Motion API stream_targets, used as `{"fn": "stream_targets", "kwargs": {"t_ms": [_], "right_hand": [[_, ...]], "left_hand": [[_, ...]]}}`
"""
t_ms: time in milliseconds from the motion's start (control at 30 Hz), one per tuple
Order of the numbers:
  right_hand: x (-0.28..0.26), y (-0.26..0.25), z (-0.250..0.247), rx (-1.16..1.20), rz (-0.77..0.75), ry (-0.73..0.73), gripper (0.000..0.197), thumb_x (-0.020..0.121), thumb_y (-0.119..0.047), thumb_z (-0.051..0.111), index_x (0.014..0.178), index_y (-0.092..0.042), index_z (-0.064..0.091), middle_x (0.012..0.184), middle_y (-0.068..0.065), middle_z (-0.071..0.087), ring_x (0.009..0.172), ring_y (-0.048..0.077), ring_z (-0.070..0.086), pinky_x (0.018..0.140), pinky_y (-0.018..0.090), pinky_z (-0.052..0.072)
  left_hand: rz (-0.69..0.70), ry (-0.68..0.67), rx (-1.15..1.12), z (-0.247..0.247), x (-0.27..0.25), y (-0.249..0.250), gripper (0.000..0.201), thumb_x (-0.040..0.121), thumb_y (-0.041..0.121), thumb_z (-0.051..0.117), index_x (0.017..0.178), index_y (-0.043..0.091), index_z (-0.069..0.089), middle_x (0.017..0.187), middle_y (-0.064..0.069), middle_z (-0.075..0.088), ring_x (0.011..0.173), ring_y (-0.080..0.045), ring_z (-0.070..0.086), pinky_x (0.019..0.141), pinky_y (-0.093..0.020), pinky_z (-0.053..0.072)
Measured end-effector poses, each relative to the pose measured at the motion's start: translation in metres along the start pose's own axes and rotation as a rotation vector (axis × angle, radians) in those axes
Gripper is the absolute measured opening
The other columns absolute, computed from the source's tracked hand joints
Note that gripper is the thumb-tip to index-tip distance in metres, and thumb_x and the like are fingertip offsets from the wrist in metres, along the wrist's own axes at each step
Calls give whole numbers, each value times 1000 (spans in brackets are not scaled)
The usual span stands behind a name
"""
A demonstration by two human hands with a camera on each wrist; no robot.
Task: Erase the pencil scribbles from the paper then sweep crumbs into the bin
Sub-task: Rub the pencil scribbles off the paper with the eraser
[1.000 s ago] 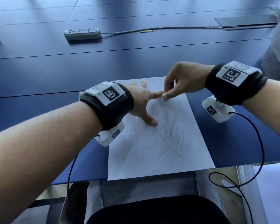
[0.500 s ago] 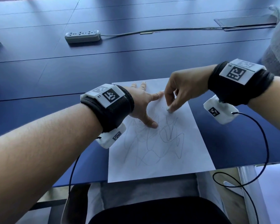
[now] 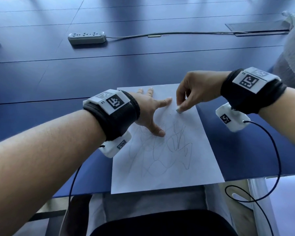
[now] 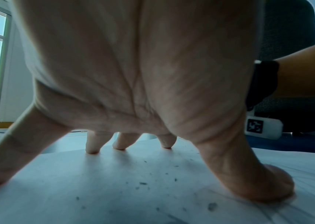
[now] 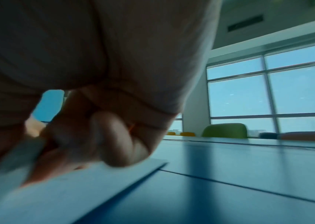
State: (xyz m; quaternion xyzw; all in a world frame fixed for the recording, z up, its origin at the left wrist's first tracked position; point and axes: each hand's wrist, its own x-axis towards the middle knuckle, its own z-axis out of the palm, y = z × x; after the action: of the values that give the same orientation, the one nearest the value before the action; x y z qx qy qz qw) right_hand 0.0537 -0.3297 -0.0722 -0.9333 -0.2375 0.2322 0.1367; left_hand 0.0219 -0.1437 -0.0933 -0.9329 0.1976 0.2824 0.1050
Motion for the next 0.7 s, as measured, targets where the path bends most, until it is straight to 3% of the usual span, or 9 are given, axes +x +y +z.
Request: {"fn": "stream_targets", "kwargs": {"t_ms": [100, 233, 333, 400, 500, 633, 700], "right_hand": [[-2, -5, 4, -25, -5, -108, 19, 73, -45, 81, 72, -27, 75, 50, -12, 51, 45, 2, 43, 52, 16, 38], [6, 1, 1, -5, 8, 115, 16, 75, -37, 80, 71, -22, 74, 50, -12, 54, 45, 1, 46, 54, 20, 37], [3, -8, 10, -16, -46, 47, 16, 76, -33, 80, 67, -22, 72, 50, -10, 54, 43, 3, 45, 48, 16, 38], [1, -11, 10, -9, -45, -23, 17, 77, -35, 80, 68, -23, 73, 53, -6, 57, 44, 5, 48, 49, 19, 44], [5, -7, 5, 19, -10, 78, 16, 78, -33, 80, 70, -21, 73, 58, 0, 62, 41, 5, 52, 51, 24, 47], [4, -8, 13, 95, -52, -67, 15, 82, -32, 77, 74, -20, 73, 67, 5, 70, 57, 15, 68, 60, 25, 55], [4, -8, 17, 218, -58, -102, 17, 88, -27, 71, 84, -11, 70, 70, 7, 70, 68, 25, 71, 67, 33, 61]], "left_hand": [[-1, -1, 0, 0, -1, 0, 118, 64, 82, 63, 148, 55, -15, 164, -11, -15, 151, -36, -5, 115, -59, 24], [6, 0, -8, 1, -1, 0, 117, 64, 82, 62, 148, 55, -14, 165, -11, -14, 151, -36, -5, 116, -59, 23], [2, 1, -1, 0, -1, -1, 117, 64, 82, 62, 148, 54, -15, 165, -11, -15, 152, -36, -5, 116, -58, 23], [2, -1, 0, 0, -1, -1, 117, 64, 82, 62, 148, 54, -15, 164, -11, -15, 152, -35, -5, 116, -58, 23], [4, 2, -12, 2, 0, -1, 119, 64, 82, 62, 149, 52, -15, 165, -9, -15, 152, -34, -6, 116, -58, 21], [15, 32, -29, 4, 1, -4, 122, 62, 84, 62, 152, 47, -11, 165, -6, -13, 152, -31, -5, 116, -57, 24], [13, 50, -40, 7, -3, -7, 122, 61, 85, 61, 153, 45, -9, 166, -3, -11, 152, -29, -5, 117, -56, 24]]}}
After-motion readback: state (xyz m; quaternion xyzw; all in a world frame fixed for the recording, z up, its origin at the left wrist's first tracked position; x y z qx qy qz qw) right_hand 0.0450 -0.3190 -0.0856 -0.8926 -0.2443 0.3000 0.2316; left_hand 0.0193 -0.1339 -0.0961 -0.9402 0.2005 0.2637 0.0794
